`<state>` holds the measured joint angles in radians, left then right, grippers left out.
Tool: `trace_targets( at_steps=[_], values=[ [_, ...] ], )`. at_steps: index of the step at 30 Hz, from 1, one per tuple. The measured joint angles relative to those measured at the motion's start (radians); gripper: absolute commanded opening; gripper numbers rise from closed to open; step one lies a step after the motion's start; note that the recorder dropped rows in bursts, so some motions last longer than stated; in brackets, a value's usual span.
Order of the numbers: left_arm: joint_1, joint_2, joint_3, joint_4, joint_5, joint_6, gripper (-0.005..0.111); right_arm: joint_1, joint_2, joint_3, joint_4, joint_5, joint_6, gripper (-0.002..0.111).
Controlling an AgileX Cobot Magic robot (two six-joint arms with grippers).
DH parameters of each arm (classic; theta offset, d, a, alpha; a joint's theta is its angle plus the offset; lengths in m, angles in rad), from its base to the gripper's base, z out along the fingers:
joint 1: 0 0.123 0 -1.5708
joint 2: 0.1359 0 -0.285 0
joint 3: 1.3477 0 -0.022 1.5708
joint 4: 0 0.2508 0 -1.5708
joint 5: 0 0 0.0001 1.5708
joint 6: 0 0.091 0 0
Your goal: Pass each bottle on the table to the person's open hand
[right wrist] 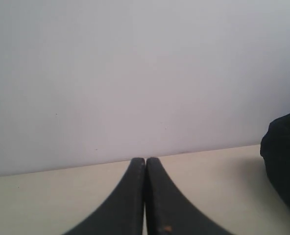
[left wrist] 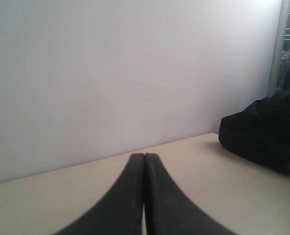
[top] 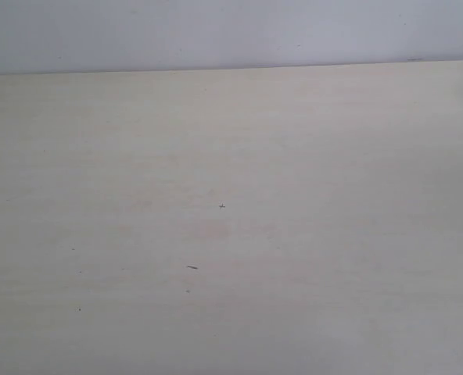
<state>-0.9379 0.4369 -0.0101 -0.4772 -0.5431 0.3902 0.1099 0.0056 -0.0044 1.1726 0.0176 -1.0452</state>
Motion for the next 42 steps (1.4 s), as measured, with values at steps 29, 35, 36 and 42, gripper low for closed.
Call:
trace_targets(
  at_steps=[29, 35, 36, 42],
  values=[
    [0.000, 0.000, 0.000, 0.000, 0.000, 0.000, 0.000, 0.000, 0.000, 0.000, -1.295, 0.243, 1.306, 0.000],
    [0.000, 0.000, 0.000, 0.000, 0.000, 0.000, 0.000, 0.000, 0.000, 0.000, -1.297, 0.247, 1.306, 0.000],
    [0.000, 0.000, 0.000, 0.000, 0.000, 0.000, 0.000, 0.000, 0.000, 0.000, -1.297, 0.247, 1.306, 0.000],
    [0.000, 0.000, 0.000, 0.000, 0.000, 0.000, 0.000, 0.000, 0.000, 0.000, -1.297, 0.247, 1.306, 0.000]
  ],
)
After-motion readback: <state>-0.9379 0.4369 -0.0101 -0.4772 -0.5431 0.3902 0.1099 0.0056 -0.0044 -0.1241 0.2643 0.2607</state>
